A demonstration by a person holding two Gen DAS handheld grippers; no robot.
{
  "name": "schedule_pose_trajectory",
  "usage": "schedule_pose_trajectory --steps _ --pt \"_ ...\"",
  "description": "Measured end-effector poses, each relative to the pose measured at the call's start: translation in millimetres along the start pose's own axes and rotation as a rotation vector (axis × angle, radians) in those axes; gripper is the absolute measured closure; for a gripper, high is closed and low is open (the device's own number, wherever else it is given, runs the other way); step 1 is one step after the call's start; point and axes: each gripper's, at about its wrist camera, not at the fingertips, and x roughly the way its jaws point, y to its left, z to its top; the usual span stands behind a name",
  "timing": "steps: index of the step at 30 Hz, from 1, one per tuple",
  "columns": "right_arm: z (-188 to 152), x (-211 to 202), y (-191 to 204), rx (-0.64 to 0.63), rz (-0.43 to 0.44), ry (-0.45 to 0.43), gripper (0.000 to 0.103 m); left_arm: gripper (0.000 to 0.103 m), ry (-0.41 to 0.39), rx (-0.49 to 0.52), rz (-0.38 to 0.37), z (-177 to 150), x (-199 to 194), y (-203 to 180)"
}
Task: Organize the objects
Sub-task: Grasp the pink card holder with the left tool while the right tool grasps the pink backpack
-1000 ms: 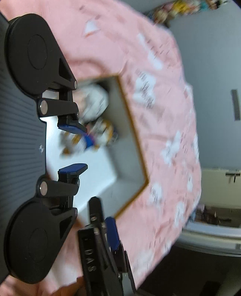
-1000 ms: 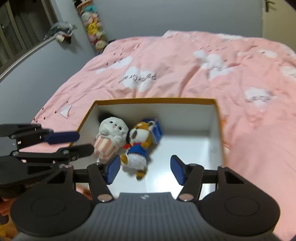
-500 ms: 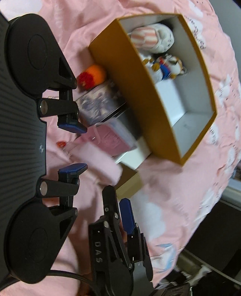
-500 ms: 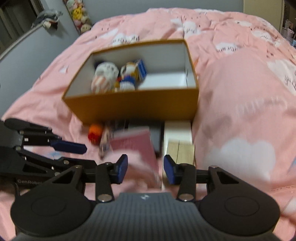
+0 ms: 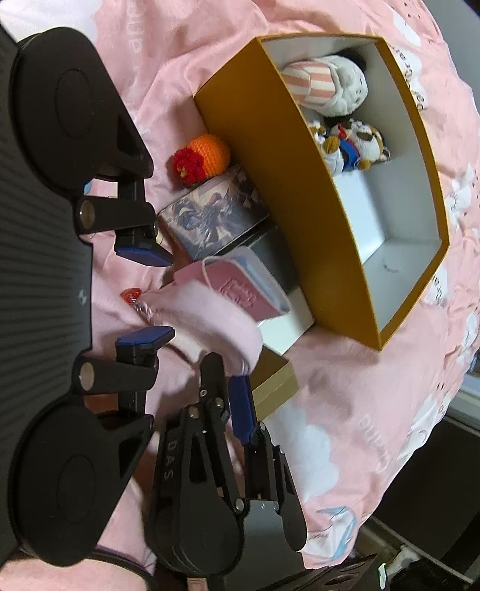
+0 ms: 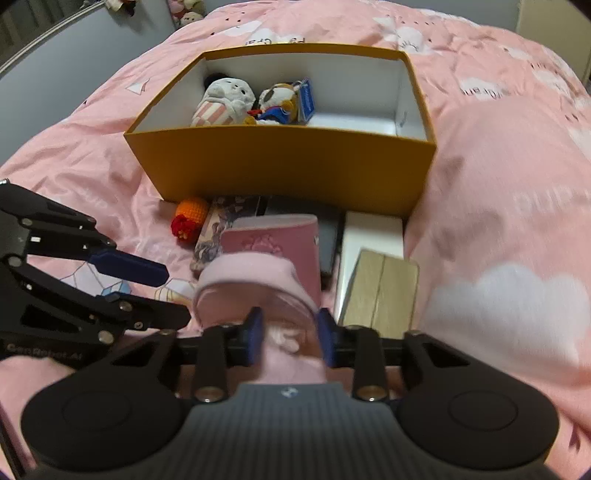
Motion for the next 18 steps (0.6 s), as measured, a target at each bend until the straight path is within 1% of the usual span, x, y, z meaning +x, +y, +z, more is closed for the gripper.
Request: schedule_pose_trajectory --steps 1,3,4,7,9,10,12,13,15,18 --pt "3.4 1.3 1.3 -0.013 -0.003 -0.006 0.086 0.059 -0.003 -0.011 -0.001 1.2 1.0 1.6" --pt "11.7 3.2 2.7 -0.027 0.001 -0.022 0.100 0.059 -0.012 -0.047 -0.006 3.4 3.7 6.8" --pt "16.1 3.4 3.8 -0.028 0.008 -0.033 0.103 0.059 -0.014 -0.067 -0.007 4.5 5.3 9.7" --pt "25.6 7.1 7.5 -0.031 0.013 -0.047 0.103 0.059 -0.013 -0.130 -0.001 9.2 12.0 17.5" --pt "26.3 9.4 9.0 -0.042 0.005 -0.047 0.102 0.070 0.000 -0.161 0.005 11.1 18.7 21.2" --pt "25.8 9.8 8.9 -0.043 0.005 -0.046 0.101 0.076 0.006 -0.176 0.004 11.6 22.6 22.8" --pt "24.7 8.0 7.0 -0.032 0.010 -0.043 0.095 0.078 0.006 -0.192 0.006 12.1 25.7 25.1" --pt "23.6 6.7 6.2 -0.031 0.004 -0.040 0.091 0.081 0.004 -0.190 0.005 12.2 25.4 25.1" --pt "19.0 3.2 5.0 -0.047 -0.016 -0.036 0.065 0.082 -0.002 -0.185 0.005 11.7 24.3 24.5" --pt "12.0 3.8 6.1 -0.084 0.012 -0.015 0.064 0.082 -0.001 -0.180 0.007 11.5 23.8 23.5"
